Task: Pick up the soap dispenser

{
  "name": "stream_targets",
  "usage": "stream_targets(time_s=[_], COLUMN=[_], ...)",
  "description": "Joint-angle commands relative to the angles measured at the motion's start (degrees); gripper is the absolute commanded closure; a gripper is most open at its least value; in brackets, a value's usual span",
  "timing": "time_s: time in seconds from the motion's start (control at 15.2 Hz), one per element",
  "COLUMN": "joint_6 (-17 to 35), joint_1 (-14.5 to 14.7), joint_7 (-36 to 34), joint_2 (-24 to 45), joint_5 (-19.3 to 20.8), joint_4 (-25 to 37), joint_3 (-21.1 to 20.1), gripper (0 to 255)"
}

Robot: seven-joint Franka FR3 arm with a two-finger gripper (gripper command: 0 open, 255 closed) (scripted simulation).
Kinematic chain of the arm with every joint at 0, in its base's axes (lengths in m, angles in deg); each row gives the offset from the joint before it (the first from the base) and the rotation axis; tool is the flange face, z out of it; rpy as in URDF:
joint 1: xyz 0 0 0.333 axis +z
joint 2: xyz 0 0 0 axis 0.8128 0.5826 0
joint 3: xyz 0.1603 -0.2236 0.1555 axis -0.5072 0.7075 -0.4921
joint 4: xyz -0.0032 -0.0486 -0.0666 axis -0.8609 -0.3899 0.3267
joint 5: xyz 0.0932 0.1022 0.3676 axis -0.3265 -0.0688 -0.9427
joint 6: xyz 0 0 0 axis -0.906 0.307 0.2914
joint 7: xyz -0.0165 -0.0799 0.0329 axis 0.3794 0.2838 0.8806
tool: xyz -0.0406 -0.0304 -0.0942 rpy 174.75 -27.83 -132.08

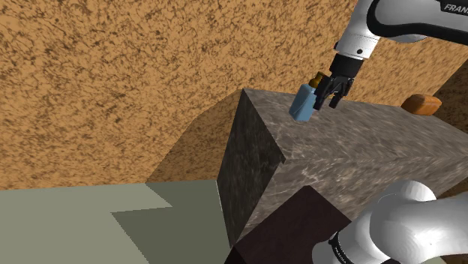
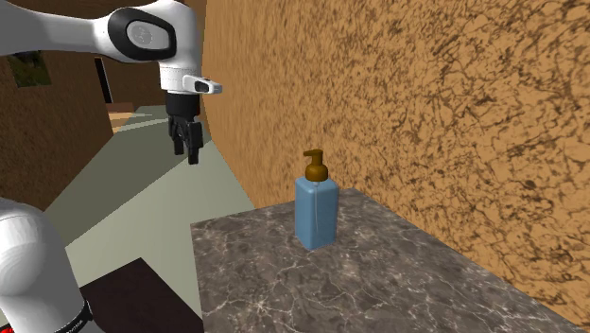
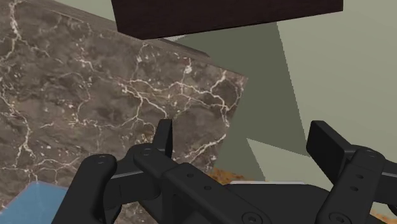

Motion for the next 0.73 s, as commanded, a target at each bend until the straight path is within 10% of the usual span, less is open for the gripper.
stream_targets(time_s=[0.0,0.66], joint_6=[0.7,1.1], joint_1=[-0.5,-2.3], joint_7=[1.9,11.6], joint_2=[3.4,21.6], joint_5=[0.9,0.9], joint_4=[3.0,22.0], joint_3=[1.9,10.9], gripper=[0,0])
